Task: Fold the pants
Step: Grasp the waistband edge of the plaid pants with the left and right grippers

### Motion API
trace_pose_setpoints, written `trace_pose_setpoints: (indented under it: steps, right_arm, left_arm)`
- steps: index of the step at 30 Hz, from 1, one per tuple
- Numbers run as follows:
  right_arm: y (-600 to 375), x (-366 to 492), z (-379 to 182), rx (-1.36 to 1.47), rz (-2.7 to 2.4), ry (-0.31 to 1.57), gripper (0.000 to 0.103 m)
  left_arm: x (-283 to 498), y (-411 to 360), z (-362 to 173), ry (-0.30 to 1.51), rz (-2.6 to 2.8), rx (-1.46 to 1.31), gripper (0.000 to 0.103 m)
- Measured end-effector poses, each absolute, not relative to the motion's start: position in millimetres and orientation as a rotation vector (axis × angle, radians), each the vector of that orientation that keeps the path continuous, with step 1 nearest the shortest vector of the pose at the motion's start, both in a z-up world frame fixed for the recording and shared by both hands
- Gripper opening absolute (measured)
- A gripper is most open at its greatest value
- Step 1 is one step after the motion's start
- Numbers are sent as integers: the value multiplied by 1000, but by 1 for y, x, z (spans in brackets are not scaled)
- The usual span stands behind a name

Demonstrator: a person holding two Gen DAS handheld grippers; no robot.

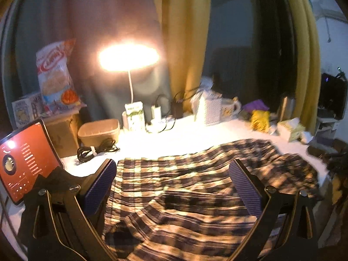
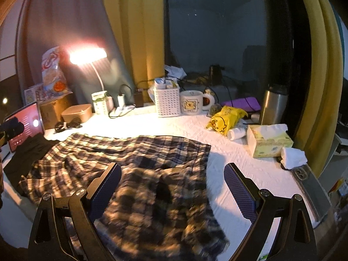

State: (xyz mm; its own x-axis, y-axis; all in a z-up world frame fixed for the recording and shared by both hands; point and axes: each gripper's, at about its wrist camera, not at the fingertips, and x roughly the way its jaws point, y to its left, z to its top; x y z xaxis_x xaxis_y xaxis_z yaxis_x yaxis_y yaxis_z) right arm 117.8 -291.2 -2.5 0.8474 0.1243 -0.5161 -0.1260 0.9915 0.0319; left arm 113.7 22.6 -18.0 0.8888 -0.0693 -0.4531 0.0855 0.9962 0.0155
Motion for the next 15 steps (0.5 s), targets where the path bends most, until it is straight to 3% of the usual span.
trace_pose_setpoints:
  steps: [15]
  right_arm:
    - [-341,223,-36,-59,109,741,96]
  left_arm:
    - [275,78,-98,838,-19,95,102]
